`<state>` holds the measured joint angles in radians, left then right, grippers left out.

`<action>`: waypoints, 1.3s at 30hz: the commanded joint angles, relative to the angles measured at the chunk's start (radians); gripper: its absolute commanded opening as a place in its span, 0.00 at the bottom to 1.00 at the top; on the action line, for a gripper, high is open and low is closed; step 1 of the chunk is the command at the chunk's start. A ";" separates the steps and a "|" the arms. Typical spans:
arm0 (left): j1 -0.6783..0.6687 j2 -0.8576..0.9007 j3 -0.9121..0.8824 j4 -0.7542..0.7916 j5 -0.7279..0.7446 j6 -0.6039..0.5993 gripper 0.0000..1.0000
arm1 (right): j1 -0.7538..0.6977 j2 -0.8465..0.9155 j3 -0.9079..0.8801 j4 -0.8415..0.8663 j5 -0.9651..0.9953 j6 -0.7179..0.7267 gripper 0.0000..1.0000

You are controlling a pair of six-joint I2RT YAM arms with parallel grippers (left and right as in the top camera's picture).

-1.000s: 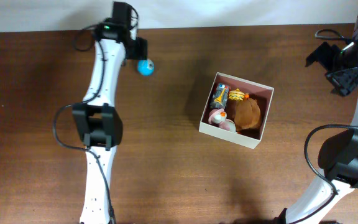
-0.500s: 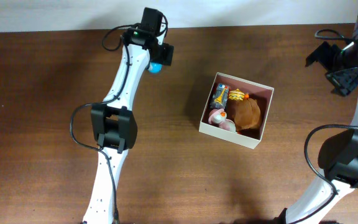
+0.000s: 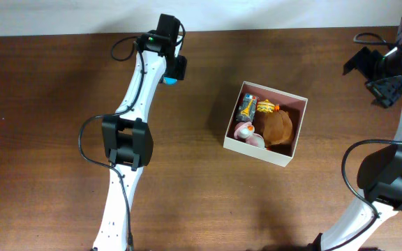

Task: Pack container

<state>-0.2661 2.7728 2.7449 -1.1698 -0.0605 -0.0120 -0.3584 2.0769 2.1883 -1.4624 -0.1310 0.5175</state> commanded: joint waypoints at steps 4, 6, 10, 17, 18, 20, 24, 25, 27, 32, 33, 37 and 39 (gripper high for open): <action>-0.004 0.023 0.003 -0.055 0.014 0.005 0.50 | 0.005 -0.009 -0.004 0.000 0.011 0.000 0.99; -0.005 0.023 0.003 -0.074 0.014 0.005 0.42 | 0.005 -0.009 -0.004 0.000 0.011 0.000 0.99; -0.005 0.023 0.003 -0.110 0.015 0.004 0.24 | 0.005 -0.009 -0.004 0.000 0.011 0.000 0.99; -0.005 0.023 0.006 -0.166 0.015 -0.003 0.14 | 0.005 -0.009 -0.004 0.000 0.011 0.000 0.99; -0.005 0.023 0.011 -0.178 0.015 -0.003 0.14 | 0.005 -0.009 -0.004 0.000 0.011 0.000 0.99; -0.005 0.023 0.026 -0.200 0.015 -0.003 0.13 | 0.005 -0.009 -0.004 0.000 0.011 0.000 0.99; -0.005 0.023 0.093 -0.257 0.016 -0.003 0.13 | 0.005 -0.009 -0.004 0.000 0.011 0.000 0.99; -0.005 0.023 0.119 -0.276 0.018 -0.003 0.13 | 0.005 -0.009 -0.004 0.000 0.011 0.000 0.99; -0.007 0.023 0.180 -0.318 0.024 -0.003 0.13 | 0.005 -0.009 -0.004 0.000 0.011 0.000 0.99; -0.023 0.023 0.350 -0.438 0.071 -0.003 0.13 | 0.005 -0.009 -0.004 0.000 0.011 0.000 0.99; -0.027 0.023 0.379 -0.460 0.079 -0.003 0.13 | 0.005 -0.009 -0.004 0.000 0.011 0.000 0.99; -0.057 -0.019 0.395 -0.516 0.122 -0.002 0.13 | 0.005 -0.009 -0.004 0.000 0.011 0.000 0.99; -0.093 -0.049 0.395 -0.518 0.144 0.005 0.13 | 0.005 -0.009 -0.004 0.000 0.011 0.000 0.99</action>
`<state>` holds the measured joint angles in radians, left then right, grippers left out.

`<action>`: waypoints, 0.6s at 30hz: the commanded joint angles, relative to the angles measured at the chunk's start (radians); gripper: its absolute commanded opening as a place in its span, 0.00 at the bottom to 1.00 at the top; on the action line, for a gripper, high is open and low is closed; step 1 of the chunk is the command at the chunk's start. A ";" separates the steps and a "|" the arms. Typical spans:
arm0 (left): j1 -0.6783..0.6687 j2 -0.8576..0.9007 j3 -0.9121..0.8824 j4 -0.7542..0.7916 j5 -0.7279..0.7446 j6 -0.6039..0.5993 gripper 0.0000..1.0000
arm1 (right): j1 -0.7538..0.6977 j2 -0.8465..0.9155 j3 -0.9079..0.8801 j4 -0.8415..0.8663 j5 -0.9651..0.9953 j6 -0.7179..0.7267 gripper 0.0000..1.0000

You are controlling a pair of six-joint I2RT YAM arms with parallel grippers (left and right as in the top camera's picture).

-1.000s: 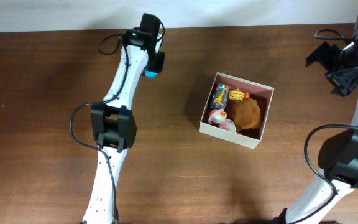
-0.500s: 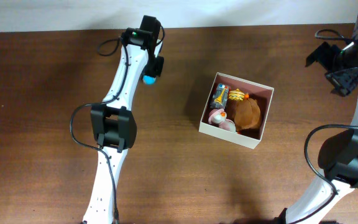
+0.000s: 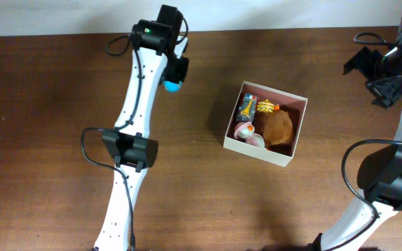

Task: Pack container
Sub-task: 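Carry the blue toy with the left gripper and lower it into the box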

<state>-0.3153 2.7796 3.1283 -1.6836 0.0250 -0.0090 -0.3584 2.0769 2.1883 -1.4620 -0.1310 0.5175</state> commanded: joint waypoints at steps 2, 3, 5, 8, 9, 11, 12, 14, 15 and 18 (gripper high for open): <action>-0.074 -0.074 0.011 -0.004 0.065 0.003 0.13 | 0.005 -0.009 -0.004 0.000 0.011 0.000 0.99; -0.091 -0.081 0.011 -0.004 0.066 0.007 0.13 | 0.005 -0.009 -0.004 0.000 0.011 0.000 0.99; -0.122 -0.096 0.011 -0.004 0.065 0.019 0.13 | 0.005 -0.009 -0.004 0.000 0.011 0.000 0.99; -0.182 -0.126 0.011 -0.004 0.065 0.029 0.14 | 0.005 -0.009 -0.004 0.000 0.011 0.000 0.99; -0.195 -0.134 0.011 -0.004 0.065 0.029 0.14 | 0.005 -0.009 -0.004 0.000 0.011 0.000 0.99; -0.222 -0.148 0.011 -0.004 0.066 0.028 0.13 | 0.005 -0.009 -0.004 0.000 0.011 0.000 0.98; -0.234 -0.154 0.011 -0.004 0.066 0.028 0.13 | 0.005 -0.009 -0.004 0.000 0.011 0.000 0.98; -0.265 -0.164 0.011 -0.004 0.066 0.028 0.13 | 0.005 -0.009 -0.004 0.000 0.011 0.000 0.99; -0.280 -0.169 0.011 -0.004 0.066 0.028 0.14 | 0.005 -0.009 -0.004 0.000 0.011 0.000 0.99; -0.322 -0.175 0.011 -0.004 0.066 0.028 0.14 | 0.005 -0.009 -0.004 0.000 0.011 0.000 0.99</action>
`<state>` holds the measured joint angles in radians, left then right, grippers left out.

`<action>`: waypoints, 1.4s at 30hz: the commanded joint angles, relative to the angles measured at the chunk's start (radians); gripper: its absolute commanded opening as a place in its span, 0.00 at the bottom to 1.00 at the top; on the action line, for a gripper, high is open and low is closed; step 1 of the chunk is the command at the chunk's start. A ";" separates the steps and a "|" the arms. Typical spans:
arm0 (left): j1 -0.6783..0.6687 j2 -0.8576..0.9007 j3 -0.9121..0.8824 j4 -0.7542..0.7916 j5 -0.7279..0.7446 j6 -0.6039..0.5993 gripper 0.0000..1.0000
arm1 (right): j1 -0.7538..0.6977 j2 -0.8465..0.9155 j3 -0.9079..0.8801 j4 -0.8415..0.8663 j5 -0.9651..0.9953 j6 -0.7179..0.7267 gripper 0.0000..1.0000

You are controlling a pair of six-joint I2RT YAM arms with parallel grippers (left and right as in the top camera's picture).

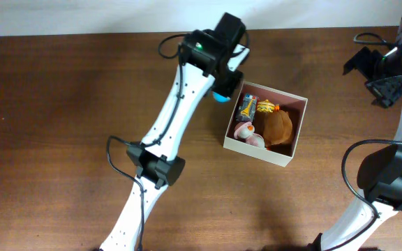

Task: Pack container
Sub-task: 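Carry the blue toy with the left gripper and lower it into the box, then open the left gripper to release the blue toy in the box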

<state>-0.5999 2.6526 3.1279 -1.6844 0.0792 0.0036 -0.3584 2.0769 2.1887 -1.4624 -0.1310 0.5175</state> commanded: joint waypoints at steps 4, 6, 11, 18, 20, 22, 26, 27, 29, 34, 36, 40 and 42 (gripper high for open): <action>-0.098 -0.048 -0.006 -0.003 0.012 0.011 0.14 | 0.005 -0.009 -0.005 0.000 0.011 0.000 0.99; -0.123 -0.048 -0.021 -0.003 0.011 0.008 0.14 | 0.005 -0.009 -0.005 0.000 0.011 0.000 0.99; -0.168 -0.047 -0.044 -0.003 0.003 0.009 0.20 | 0.005 -0.009 -0.005 0.000 0.011 0.000 0.99; -0.172 -0.047 -0.045 -0.002 0.004 0.009 0.40 | 0.005 -0.009 -0.005 0.000 0.011 0.000 0.99; -0.173 -0.047 -0.045 0.000 0.004 0.009 0.43 | 0.005 -0.009 -0.005 0.000 0.011 0.000 0.99; -0.173 -0.047 -0.045 0.004 0.004 0.009 0.49 | 0.005 -0.009 -0.005 0.000 0.011 0.000 0.99; -0.173 -0.047 -0.045 0.016 0.007 0.008 0.66 | 0.005 -0.009 -0.005 0.000 0.011 0.000 0.99; -0.173 -0.047 -0.045 0.019 0.011 0.009 0.67 | 0.005 -0.009 -0.005 0.000 0.011 0.000 0.99; -0.173 -0.047 -0.045 0.027 0.013 0.008 0.67 | 0.005 -0.009 -0.005 0.000 0.011 0.000 0.99; -0.177 -0.047 -0.045 0.031 0.011 0.009 0.68 | 0.005 -0.009 -0.005 0.000 0.011 0.000 0.99; -0.179 -0.047 -0.053 0.042 0.010 0.013 0.69 | 0.005 -0.009 -0.005 0.000 0.011 0.000 0.99; -0.177 -0.042 -0.101 0.098 -0.039 0.013 0.71 | 0.005 -0.009 -0.005 0.000 0.011 0.000 0.99; -0.175 -0.031 -0.142 0.146 -0.073 0.035 0.71 | 0.005 -0.009 -0.005 0.000 0.011 0.000 0.99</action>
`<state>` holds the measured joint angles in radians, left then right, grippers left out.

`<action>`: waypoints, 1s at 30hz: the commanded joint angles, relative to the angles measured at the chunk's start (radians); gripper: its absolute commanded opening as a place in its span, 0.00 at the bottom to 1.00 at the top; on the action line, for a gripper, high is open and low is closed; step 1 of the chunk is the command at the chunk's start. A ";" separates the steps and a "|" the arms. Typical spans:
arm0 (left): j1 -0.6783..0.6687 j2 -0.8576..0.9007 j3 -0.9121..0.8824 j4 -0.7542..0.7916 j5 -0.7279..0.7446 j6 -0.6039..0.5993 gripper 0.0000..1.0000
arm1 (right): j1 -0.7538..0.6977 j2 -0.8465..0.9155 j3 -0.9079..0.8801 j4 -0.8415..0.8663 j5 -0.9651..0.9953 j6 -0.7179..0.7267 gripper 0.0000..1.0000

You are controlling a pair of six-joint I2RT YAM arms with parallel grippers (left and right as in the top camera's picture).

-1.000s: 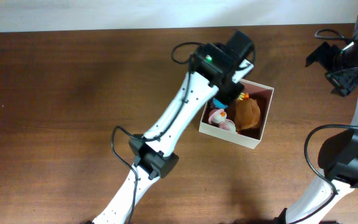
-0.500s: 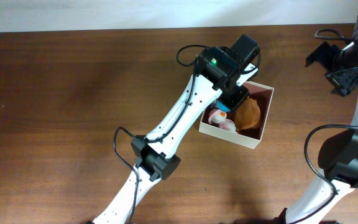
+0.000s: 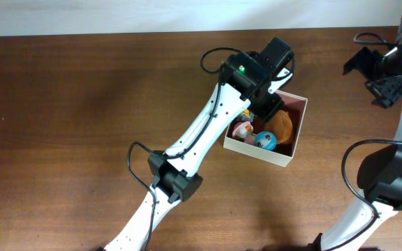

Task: Pack container
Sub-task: 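Open the left gripper to release the blue toy in the box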

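Observation:
The white cardboard box [image 3: 289,155] sits at centre right of the table, with small toys inside. A blue round toy [image 3: 264,140] lies in the box's near part, beside a brown plush [image 3: 283,125] and a pink toy [image 3: 241,130]. My left gripper [image 3: 266,113] hangs over the box's far left part, just above the blue toy and apart from it; it looks open with nothing in it. It hides the toys at the back of the box. My right gripper [image 3: 375,73] stays at the far right edge, fingers spread and empty.
The brown wooden table [image 3: 61,139] stretches to the left and front of the box. The left arm [image 3: 201,132] runs diagonally from the front centre to the box. The right arm [image 3: 396,174] stands along the right edge.
My left gripper moved right, from just left of the box to over it. The blue toy it carried now lies inside the box, free of the fingers. The right arm did not move.
My left gripper first held the blue toy at the table's far left-centre. It stayed there a moment later, then stood just left of the box with the toy. Now it is over the box and the toy rests inside.

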<state>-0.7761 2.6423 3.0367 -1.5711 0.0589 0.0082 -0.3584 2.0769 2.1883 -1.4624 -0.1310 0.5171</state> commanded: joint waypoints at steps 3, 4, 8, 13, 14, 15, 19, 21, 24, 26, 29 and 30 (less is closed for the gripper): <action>0.005 -0.002 -0.114 0.089 -0.093 0.046 0.67 | 0.005 -0.009 -0.004 0.000 0.011 0.000 0.98; 0.007 0.002 -0.136 0.100 -0.103 0.046 0.66 | 0.005 -0.009 -0.004 0.000 0.011 0.000 0.99; 0.023 0.006 -0.188 0.108 -0.116 0.045 0.50 | 0.005 -0.009 -0.004 0.000 0.011 0.000 0.99; 0.042 0.006 -0.196 0.093 -0.114 0.002 0.36 | 0.005 -0.009 -0.004 0.000 0.011 0.000 0.99; 0.045 0.006 -0.196 0.090 -0.104 0.000 0.35 | 0.005 -0.009 -0.004 0.000 0.011 0.000 0.99; 0.048 0.007 -0.196 0.086 -0.090 0.000 0.34 | 0.005 -0.009 -0.004 0.000 0.011 0.000 0.99; 0.048 0.010 -0.196 0.072 -0.078 0.000 0.25 | 0.005 -0.009 -0.004 0.000 0.011 0.000 0.99; 0.046 0.010 -0.201 0.070 -0.070 0.000 0.22 | 0.005 -0.009 -0.004 0.000 0.011 0.000 0.99; 0.045 0.010 -0.215 0.068 -0.065 0.000 0.18 | 0.005 -0.009 -0.004 0.000 0.011 0.000 0.99; 0.045 0.010 -0.222 0.068 -0.066 0.000 0.17 | 0.005 -0.009 -0.004 0.000 0.011 0.000 0.99; 0.046 0.011 -0.228 0.067 -0.066 0.008 0.17 | 0.005 -0.009 -0.004 0.000 0.011 0.000 0.99; 0.046 0.011 -0.228 0.067 -0.066 0.008 0.17 | 0.005 -0.009 -0.004 0.000 0.011 0.000 0.99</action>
<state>-0.7307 2.6431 2.8174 -1.5028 -0.0223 0.0147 -0.3584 2.0769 2.1887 -1.4624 -0.1310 0.5171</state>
